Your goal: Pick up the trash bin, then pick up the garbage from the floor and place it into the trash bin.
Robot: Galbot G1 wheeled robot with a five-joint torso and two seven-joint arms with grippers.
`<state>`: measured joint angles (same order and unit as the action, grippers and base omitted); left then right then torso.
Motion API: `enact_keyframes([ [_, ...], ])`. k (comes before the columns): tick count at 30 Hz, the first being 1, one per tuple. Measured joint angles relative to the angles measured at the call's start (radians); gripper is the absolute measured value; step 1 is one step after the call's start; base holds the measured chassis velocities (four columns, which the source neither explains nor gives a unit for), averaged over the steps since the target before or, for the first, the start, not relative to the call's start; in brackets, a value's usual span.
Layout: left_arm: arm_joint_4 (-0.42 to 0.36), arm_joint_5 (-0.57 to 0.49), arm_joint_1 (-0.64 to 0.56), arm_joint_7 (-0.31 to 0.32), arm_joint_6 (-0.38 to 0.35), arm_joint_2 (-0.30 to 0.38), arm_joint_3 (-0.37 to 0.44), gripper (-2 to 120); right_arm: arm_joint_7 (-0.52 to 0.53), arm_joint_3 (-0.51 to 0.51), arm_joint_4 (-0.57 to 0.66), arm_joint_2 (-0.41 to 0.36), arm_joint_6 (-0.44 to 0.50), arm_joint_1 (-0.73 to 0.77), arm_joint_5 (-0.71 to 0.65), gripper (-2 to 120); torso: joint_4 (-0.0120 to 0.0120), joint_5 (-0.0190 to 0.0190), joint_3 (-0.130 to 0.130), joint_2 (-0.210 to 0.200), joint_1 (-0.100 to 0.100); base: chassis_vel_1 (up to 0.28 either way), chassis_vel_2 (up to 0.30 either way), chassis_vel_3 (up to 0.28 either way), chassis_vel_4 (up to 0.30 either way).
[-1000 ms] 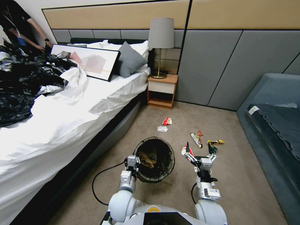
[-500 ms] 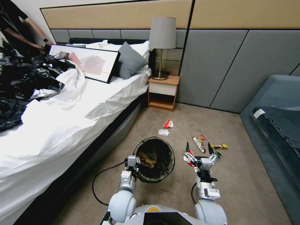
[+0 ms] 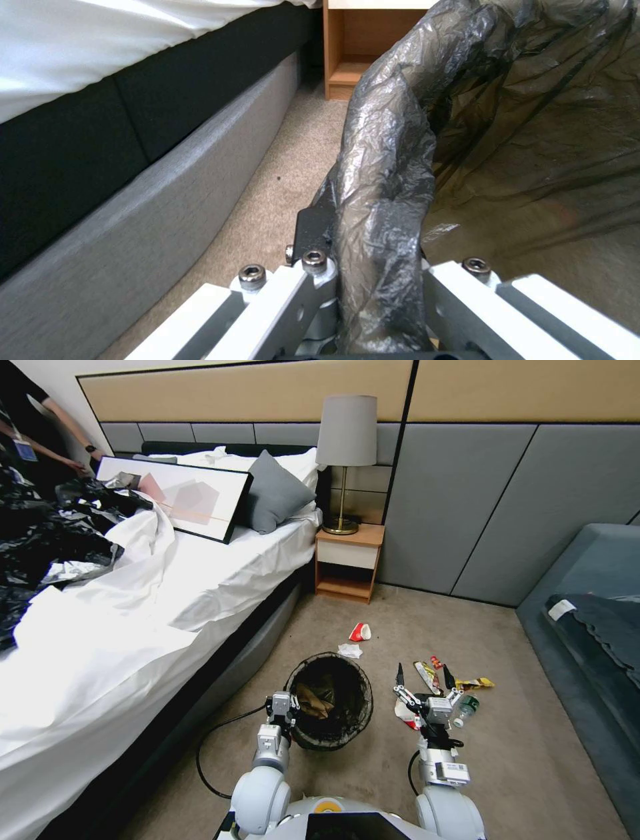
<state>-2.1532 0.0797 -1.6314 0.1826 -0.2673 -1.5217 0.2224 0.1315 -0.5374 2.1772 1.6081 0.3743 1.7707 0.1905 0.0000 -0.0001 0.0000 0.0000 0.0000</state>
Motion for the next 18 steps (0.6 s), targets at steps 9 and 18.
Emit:
enact_keyframes([
  [9,0.000,0.000,0.000,0.000,0.000,0.001,0.000,1,-0.024,-0.010,-0.006,0.000,0.042,-0.014,0.012,100,0.0000,0.0002,0.000,0.000,0.000,-0.012,0.005,0.005,-0.005],
  [18,0.000,0.005,0.000,0.000,0.000,0.000,-0.003,1,-0.023,-0.012,-0.015,0.000,-0.073,-0.039,0.029,100,0.0001,0.0001,0.000,0.000,0.000,0.000,0.000,0.000,0.000],
])
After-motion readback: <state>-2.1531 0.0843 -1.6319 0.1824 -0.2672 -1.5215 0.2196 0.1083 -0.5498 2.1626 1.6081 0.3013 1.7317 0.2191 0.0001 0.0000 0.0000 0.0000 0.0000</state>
